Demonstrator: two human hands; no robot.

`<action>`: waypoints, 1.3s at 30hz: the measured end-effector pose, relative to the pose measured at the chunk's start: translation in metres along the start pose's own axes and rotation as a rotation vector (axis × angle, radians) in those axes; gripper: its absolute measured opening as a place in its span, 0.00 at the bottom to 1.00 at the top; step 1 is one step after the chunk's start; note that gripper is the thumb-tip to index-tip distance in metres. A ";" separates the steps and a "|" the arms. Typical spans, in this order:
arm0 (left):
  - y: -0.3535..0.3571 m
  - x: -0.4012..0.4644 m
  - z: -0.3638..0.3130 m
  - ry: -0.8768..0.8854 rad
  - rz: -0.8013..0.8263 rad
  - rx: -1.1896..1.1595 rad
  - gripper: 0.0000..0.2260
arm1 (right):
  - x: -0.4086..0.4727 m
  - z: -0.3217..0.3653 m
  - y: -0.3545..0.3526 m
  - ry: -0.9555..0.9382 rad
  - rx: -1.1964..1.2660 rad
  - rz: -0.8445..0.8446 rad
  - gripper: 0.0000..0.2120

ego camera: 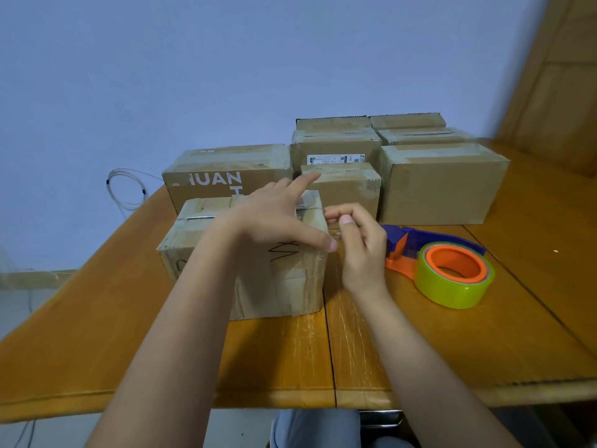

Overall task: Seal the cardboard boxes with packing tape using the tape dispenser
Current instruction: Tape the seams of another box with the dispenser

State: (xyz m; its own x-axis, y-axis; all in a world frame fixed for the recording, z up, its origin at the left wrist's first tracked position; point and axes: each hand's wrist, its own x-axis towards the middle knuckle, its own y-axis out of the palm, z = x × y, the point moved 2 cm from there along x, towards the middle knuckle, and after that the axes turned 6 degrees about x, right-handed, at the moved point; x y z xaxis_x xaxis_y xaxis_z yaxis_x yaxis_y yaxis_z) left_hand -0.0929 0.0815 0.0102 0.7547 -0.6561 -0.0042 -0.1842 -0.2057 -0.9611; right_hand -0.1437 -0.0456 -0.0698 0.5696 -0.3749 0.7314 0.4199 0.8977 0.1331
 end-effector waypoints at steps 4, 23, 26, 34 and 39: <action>0.001 0.001 0.000 0.003 0.010 -0.007 0.58 | -0.001 0.002 0.001 -0.075 -0.027 0.081 0.08; 0.000 0.001 0.001 -0.004 0.035 -0.010 0.58 | -0.007 0.010 -0.009 -0.210 -0.083 0.142 0.13; -0.001 0.000 0.001 0.020 0.062 0.007 0.59 | -0.011 0.010 -0.009 -0.203 -0.140 0.107 0.13; -0.003 -0.002 0.001 0.065 0.078 -0.025 0.58 | -0.019 0.010 -0.011 -0.183 -0.124 0.117 0.14; -0.002 -0.002 0.001 0.068 0.068 -0.046 0.58 | -0.023 0.008 -0.011 -0.137 -0.122 0.074 0.07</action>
State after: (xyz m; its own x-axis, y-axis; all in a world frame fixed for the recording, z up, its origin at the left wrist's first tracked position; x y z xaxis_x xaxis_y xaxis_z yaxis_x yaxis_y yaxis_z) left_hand -0.0939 0.0842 0.0119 0.6949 -0.7174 -0.0489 -0.2634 -0.1907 -0.9456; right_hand -0.1671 -0.0454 -0.0826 0.5037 -0.2665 0.8218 0.4676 0.8839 0.0001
